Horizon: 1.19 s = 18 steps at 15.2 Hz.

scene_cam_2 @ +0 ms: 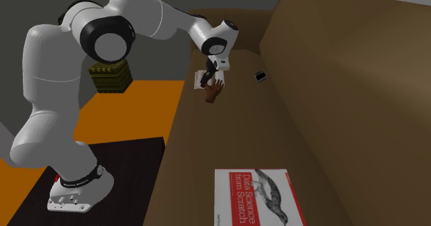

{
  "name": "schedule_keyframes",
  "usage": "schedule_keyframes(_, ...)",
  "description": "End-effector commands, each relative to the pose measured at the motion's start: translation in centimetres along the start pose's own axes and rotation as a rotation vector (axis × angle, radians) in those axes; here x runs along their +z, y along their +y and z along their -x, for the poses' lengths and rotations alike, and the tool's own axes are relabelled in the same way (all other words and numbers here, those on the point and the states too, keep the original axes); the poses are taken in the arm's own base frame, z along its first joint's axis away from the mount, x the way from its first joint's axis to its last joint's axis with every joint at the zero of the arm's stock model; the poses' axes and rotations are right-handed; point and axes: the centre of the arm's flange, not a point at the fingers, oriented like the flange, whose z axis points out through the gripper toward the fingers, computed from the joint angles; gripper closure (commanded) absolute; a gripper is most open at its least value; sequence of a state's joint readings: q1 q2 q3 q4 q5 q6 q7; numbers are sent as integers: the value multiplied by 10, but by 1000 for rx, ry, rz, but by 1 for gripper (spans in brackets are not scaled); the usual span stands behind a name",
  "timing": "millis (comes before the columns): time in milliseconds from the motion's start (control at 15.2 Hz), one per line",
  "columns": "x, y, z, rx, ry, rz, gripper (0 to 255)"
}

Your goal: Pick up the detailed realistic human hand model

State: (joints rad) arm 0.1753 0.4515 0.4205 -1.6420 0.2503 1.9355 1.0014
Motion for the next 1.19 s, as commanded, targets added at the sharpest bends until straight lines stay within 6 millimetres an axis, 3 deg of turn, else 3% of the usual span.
schedule_keyframes(0,10,-1,-5,1,0,-1,0)
schedule_keyframes(264,22,0,-11,1,0,-1,0)
schedule_keyframes(330,23,0,-10,1,0,-1,255)
schedule_keyframes(924,22,0,-11,1,0,-1,255)
schedule_keyframes(1122,8,-1,-4,1,0,-1,255)
